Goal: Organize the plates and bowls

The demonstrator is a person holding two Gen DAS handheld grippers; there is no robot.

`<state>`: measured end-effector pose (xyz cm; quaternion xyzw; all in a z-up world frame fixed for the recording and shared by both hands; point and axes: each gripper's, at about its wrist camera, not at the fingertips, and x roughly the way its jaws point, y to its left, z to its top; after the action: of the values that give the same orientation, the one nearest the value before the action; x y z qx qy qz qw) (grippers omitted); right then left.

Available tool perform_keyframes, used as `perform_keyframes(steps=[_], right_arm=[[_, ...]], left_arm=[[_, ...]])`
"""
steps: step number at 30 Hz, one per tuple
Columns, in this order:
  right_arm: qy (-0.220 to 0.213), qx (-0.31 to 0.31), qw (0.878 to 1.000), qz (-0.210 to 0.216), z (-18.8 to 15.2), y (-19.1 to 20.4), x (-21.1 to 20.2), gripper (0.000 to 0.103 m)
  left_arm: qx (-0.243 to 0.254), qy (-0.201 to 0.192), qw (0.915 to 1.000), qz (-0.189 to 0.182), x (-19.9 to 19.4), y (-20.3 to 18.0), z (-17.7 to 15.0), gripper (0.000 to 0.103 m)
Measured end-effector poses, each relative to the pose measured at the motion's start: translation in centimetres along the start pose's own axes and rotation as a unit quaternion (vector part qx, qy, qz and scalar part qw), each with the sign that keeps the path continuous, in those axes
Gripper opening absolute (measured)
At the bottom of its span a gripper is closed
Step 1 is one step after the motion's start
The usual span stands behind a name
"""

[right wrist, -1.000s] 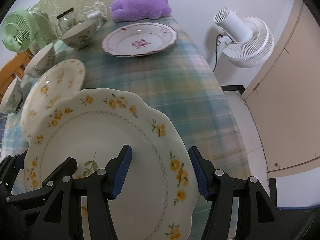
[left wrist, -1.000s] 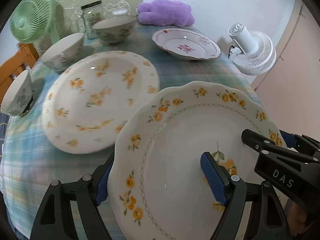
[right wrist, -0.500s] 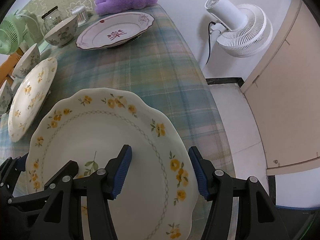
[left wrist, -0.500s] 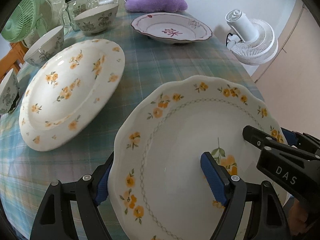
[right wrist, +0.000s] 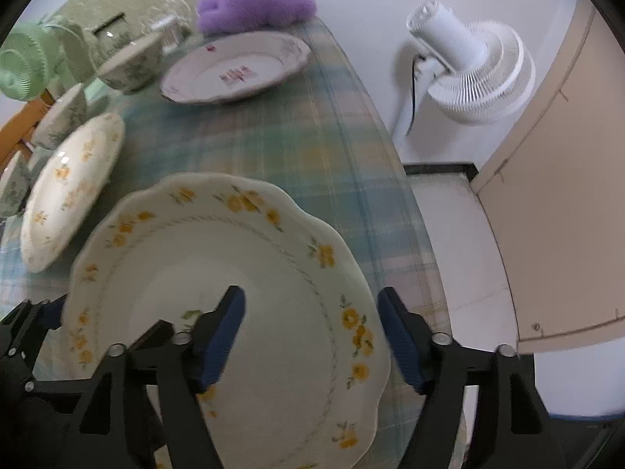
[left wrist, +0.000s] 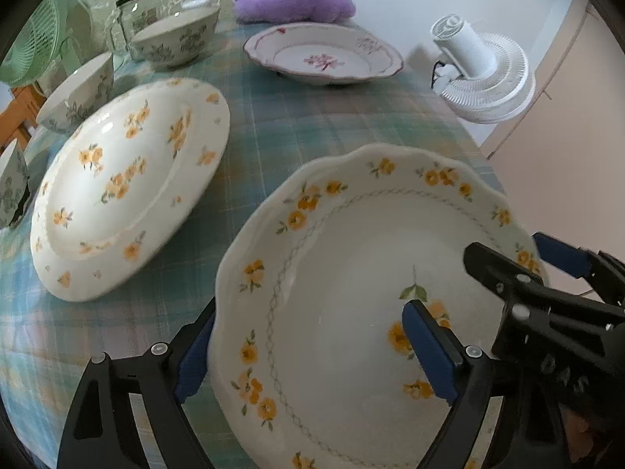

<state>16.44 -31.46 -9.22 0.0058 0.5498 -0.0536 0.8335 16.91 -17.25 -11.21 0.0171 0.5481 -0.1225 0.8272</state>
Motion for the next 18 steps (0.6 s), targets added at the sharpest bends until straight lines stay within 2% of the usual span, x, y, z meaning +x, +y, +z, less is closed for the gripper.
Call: perform_keyframes(steps=[2,3,9,18], right_arm=[[-0.022,-0.01,1.0,-0.002,0.1,0.8,-1.3,0.089],[-0.027,-0.012,1.0,-0.002,0.1,1.1,-1.6,0.09],[-0.051,-0.015,0.999,0.003,0.3,3.9,-3.8,0.091],[-0.083,-0.004,0.997,0.0,0.9,10.8,-6.6,0.091]], left_arm=[[0.005,-0.01,0.9999,-0.002,-0.8,0.1,0.1,0.094],[0.008,-0.016,0.9998,-0.005,-1.3,0.2,0.1,0.096],[0.01,-0.034,0.9993,-0.011,-3.8,2.5,-0.2,0.096],[0.001,-0.073,0.9973,0.006,-7.7,9.0,-0.5,0.096]])
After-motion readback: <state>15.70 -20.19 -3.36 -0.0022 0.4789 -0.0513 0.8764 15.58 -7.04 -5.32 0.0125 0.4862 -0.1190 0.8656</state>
